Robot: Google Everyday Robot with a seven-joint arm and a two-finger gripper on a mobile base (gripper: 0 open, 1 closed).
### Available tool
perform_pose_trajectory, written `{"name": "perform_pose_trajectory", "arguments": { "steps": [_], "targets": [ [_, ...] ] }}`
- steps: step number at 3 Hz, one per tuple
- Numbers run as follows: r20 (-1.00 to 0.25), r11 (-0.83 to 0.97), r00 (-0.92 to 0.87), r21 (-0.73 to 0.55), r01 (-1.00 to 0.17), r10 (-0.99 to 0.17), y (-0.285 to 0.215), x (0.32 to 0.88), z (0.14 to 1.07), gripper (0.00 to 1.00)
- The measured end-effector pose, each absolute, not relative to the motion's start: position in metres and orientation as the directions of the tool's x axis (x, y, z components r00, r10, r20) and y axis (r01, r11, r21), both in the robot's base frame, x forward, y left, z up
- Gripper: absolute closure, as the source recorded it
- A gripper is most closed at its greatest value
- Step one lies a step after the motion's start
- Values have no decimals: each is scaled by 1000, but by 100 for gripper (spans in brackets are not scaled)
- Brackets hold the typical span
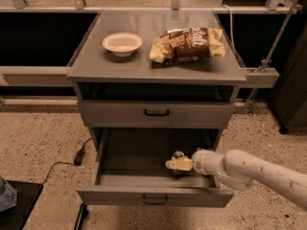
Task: Pick green can from middle drawer and place on counter
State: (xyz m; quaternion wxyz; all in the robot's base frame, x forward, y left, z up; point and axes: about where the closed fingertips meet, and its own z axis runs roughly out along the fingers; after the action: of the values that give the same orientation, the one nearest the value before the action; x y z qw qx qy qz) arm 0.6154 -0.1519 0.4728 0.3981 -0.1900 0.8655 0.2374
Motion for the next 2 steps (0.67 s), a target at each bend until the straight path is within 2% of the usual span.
{"name": "perform_pose_trajectory", "arguments": {
  "steps": [1, 2],
  "targets": [
    [-756, 759, -621, 277, -590, -206, -107, 625, 430, 0],
    [-756, 759, -621, 277, -590, -206, -107, 625, 430, 0]
  ]
}}
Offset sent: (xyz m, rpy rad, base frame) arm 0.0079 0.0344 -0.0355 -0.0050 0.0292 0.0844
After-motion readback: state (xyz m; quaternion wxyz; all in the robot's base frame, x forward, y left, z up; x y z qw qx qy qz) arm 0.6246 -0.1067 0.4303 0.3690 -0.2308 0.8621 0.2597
